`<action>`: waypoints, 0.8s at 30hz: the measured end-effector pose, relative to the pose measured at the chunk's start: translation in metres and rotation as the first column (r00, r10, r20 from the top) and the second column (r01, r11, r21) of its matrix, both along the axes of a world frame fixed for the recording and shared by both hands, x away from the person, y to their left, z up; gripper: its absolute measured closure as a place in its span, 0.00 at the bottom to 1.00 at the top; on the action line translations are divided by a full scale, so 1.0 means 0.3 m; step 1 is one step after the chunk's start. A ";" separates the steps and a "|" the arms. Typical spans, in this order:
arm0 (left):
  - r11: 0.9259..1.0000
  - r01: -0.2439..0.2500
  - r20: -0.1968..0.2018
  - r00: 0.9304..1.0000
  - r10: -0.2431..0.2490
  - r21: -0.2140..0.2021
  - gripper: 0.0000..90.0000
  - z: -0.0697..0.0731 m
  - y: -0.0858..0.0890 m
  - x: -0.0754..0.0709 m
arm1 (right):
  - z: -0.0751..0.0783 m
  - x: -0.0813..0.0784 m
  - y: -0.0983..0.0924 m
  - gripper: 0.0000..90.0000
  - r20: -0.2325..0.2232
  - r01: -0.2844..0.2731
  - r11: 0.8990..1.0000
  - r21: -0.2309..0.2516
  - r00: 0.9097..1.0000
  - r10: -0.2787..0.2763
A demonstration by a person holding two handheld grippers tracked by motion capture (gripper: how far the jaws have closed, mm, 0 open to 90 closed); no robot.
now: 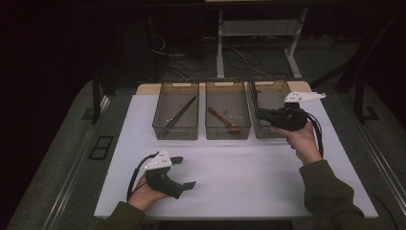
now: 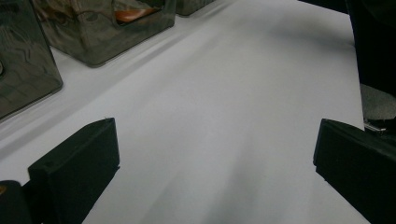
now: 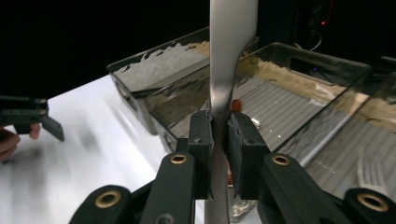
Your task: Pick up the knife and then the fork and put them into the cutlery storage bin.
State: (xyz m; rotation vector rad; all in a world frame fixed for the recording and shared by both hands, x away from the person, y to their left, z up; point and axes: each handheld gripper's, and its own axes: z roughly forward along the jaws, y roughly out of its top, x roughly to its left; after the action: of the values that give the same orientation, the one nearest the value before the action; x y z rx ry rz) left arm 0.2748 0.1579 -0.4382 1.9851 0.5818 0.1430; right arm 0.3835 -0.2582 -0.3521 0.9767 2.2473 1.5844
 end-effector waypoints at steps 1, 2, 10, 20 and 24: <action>1.000 0.000 -0.001 1.000 0.000 0.001 0.00 0.000 0.000 0.000 | 0.004 0.001 -0.008 0.88 0.005 0.009 1.000 0.003 1.000 -0.009; 1.000 -0.001 -0.001 1.000 0.001 0.000 0.00 -0.001 0.000 0.000 | 0.007 0.002 -0.015 0.88 0.012 0.023 1.000 0.007 1.000 -0.023; 1.000 -0.001 -0.003 1.000 0.001 -0.001 0.00 -0.001 -0.001 0.001 | 0.030 0.019 -0.083 0.88 0.044 0.098 0.995 0.018 0.994 -0.099; 1.000 0.000 -0.002 1.000 0.000 -0.001 0.00 0.000 -0.002 0.000 | 0.047 0.045 -0.152 0.88 0.064 0.181 0.983 0.005 0.981 -0.181; 1.000 0.000 -0.001 1.000 0.000 0.000 0.00 -0.001 -0.002 0.001 | 0.043 0.070 -0.180 0.88 0.066 0.217 0.976 -0.013 0.974 -0.216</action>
State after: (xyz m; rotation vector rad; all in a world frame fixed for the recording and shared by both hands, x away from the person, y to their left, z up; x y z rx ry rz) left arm 0.2749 0.1574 -0.4384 1.9854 0.5826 0.1415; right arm 0.4045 -0.3120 -0.3394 1.1068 2.0325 1.4746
